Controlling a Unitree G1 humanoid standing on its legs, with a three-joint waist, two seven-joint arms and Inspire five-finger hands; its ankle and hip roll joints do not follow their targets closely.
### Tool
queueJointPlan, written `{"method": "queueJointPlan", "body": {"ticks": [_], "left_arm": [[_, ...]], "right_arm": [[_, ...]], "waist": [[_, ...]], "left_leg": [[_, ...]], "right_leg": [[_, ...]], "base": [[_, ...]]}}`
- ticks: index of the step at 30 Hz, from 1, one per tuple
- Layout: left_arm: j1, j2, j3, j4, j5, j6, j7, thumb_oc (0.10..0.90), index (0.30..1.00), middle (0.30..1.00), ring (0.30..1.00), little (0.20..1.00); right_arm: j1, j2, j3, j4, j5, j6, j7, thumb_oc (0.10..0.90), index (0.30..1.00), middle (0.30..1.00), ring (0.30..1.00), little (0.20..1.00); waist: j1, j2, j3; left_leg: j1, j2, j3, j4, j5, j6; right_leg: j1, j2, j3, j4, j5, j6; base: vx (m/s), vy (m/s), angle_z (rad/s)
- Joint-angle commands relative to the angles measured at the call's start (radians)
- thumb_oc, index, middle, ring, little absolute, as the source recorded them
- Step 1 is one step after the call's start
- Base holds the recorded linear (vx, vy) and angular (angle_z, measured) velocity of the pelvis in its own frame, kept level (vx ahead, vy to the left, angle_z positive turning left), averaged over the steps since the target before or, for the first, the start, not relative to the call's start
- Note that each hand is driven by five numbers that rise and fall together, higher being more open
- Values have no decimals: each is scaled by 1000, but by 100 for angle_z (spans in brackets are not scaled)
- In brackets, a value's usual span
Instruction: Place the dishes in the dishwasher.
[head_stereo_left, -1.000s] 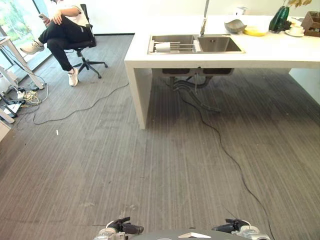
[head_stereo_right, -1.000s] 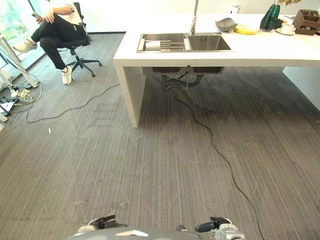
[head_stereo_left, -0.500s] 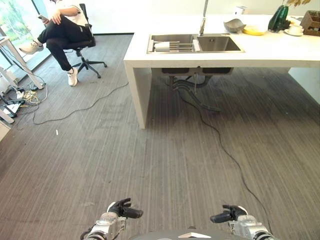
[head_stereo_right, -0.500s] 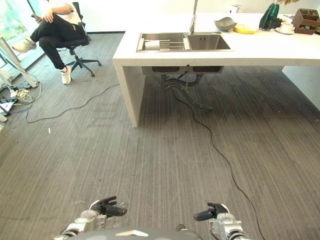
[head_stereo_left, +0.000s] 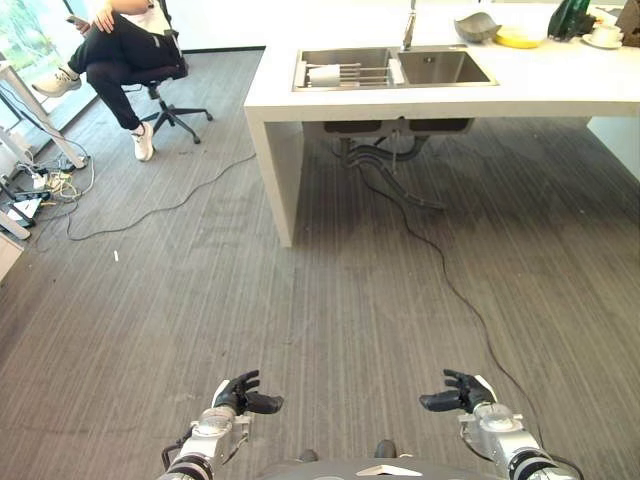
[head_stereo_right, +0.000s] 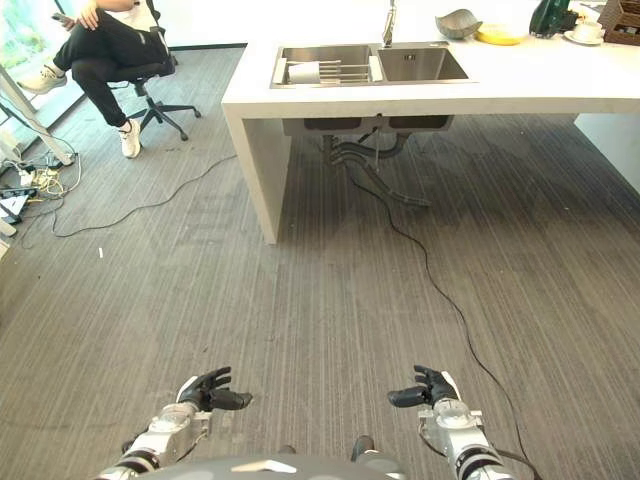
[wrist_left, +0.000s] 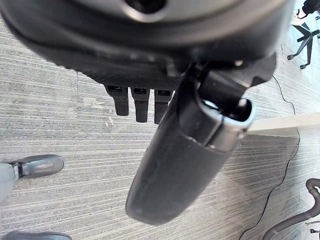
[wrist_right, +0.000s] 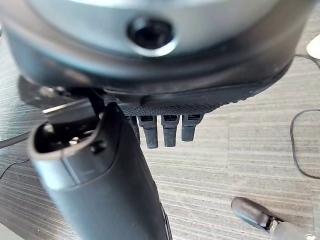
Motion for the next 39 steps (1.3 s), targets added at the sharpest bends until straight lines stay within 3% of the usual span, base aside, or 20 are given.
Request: {"method": "queueJointPlan", "body": {"ticks": [1,6,15,20,22,23,24,26,28,30,32,34,35,39], "left_arm": [[-61,18,-24,9,-13,-56,7,800,900,900,900,900],[-45,-21,7,66,-149,-38,-32,800,900,900,900,900],[-42,-10,-4,109,-88,-31,-46,800,900,900,900,900],[-65,26,-9,46,-86,-26,-42,800,900,900,900,900],[-64,33,-3,9,-96,-22,-44,800,900,900,900,900],[-64,33,-3,9,-96,-22,-44,800,900,900,900,900],[-70,42,1,-19,-105,-19,-35,800,900,900,900,900],[-74,50,14,-23,-115,-15,-26,800,900,900,900,900],[-80,54,18,-27,-129,-21,-20,800,900,900,900,900],[-85,60,16,-32,-132,-23,-19,800,900,900,900,900],[-112,69,18,-29,-144,-29,-9,800,900,900,900,900],[-114,69,28,-31,-157,-31,-7,800,900,900,900,900],[-110,74,55,-40,-190,-37,7,800,900,900,900,900],[-95,92,64,-92,-194,-41,13,800,900,900,900,900]], "right_arm": [[-54,-10,7,25,35,-45,-9,800,900,900,900,900],[-52,5,-3,64,61,-32,2,800,900,900,900,900],[-59,3,-14,131,63,-15,23,800,900,900,900,900],[-93,-44,-4,47,-1,2,31,800,900,900,900,900],[-83,-56,-12,8,-11,6,34,800,900,900,900,900],[-83,-56,-12,8,-11,6,34,800,900,900,900,900],[-82,-64,-18,-5,-2,7,34,800,900,900,900,900],[-84,-57,-18,6,8,5,28,800,900,900,900,900],[-96,-50,-11,28,22,8,32,800,900,900,900,900],[-106,-50,-3,36,28,8,33,800,900,900,900,900],[-144,-33,19,77,53,14,32,800,900,900,900,900],[-141,-22,15,83,65,16,34,800,900,900,900,900],[-121,-9,9,90,79,18,40,800,900,900,900,900],[-84,-7,13,98,64,24,56,800,900,900,900,900]], "waist": [[25,-36,-29],[23,-32,-30],[23,-37,-36],[37,-42,10],[33,-38,34],[33,-38,34],[26,-30,68],[26,-26,88],[20,-53,82],[15,-57,89],[2,-72,105],[-5,-75,108],[-11,-71,107],[-20,-82,74]], "left_leg": [[-22,50,-3,2,-43,-92],[-24,48,-7,2,-41,-89],[-20,21,-24,2,-57,-63],[-89,-16,-36,114,-96,-5],[-92,-25,-37,147,-117,21],[-92,-25,-37,147,-117,21],[-96,-28,-45,179,-130,45],[-85,-22,-49,186,-146,55],[-51,-40,-65,163,-169,50],[-33,-40,-78,151,-178,43],[25,-33,-117,129,-215,7],[48,-24,-130,126,-232,-5],[100,5,-151,114,-262,-25],[140,39,-186,126,-300,-36]], "right_leg": [[1,-120,59,11,-60,179],[2,-121,57,11,-62,178],[9,-140,59,26,-57,181],[-118,-198,98,281,-103,186],[-191,-221,114,436,-68,199],[-191,-221,114,436,-68,199],[-268,-223,159,608,-21,200],[-346,-219,155,691,-5,198],[-363,-215,125,549,-5,189],[-358,-209,113,482,0,190],[-399,-232,110,224,58,218],[-418,-235,124,176,81,229],[-433,-230,133,135,128,243],[-442,-220,146,189,131,235]], "base": [[38,13,-1],[19,6,-1],[27,50,2],[-85,150,-1],[-42,167,2],[-44,217,2],[-31,185,1],[103,121,7],[297,-55,13],[202,-92,10],[338,-195,15],[407,-161,11],[593,-217,28],[436,-219,46]]}}
